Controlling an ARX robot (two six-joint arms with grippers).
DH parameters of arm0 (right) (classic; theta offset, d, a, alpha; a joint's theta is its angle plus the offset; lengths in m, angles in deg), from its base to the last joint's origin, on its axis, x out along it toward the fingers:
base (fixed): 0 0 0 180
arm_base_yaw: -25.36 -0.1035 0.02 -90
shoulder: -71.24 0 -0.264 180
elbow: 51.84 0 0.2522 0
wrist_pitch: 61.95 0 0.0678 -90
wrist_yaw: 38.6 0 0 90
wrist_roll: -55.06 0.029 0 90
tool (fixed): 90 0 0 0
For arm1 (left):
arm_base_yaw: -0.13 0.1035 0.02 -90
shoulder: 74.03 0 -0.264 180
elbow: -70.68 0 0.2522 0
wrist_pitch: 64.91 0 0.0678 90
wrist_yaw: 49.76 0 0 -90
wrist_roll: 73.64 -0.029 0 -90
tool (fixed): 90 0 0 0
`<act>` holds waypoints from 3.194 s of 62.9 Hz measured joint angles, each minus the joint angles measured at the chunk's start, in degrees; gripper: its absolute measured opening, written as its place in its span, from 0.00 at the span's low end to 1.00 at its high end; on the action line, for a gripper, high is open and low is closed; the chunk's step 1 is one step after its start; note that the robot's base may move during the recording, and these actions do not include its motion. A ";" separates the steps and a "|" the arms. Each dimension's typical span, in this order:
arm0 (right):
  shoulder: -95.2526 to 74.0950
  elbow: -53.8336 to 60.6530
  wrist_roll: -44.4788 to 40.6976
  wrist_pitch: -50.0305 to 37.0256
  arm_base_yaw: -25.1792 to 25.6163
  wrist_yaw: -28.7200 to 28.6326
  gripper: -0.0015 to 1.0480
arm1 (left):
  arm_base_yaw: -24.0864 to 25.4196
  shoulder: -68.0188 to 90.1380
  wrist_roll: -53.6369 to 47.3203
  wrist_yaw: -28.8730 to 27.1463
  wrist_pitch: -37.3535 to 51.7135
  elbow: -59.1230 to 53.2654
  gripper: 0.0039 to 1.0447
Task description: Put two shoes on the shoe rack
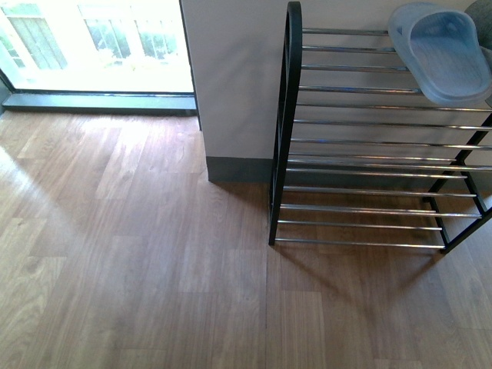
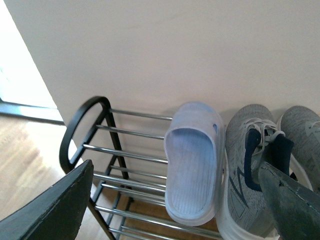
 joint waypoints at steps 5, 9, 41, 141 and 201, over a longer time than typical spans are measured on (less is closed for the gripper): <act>5.64 5.88 3.21 -2.19 2.73 -3.87 0.91 | 0.00 0.00 0.00 -0.02 -0.02 0.00 0.02; 9.60 10.69 5.44 -5.07 4.94 -6.58 0.91 | 0.00 0.00 0.00 0.00 0.00 0.00 0.02; 23.41 25.66 3.06 -9.07 4.63 5.84 0.50 | -0.02 0.00 0.00 0.02 -0.02 0.00 0.02; 67.89 35.93 1.70 23.54 -4.70 14.95 0.02 | -0.02 0.00 0.00 0.00 0.00 0.00 0.02; 79.67 35.91 1.66 35.60 -4.79 14.95 0.36 | -0.02 0.00 0.00 0.00 -0.02 0.00 0.02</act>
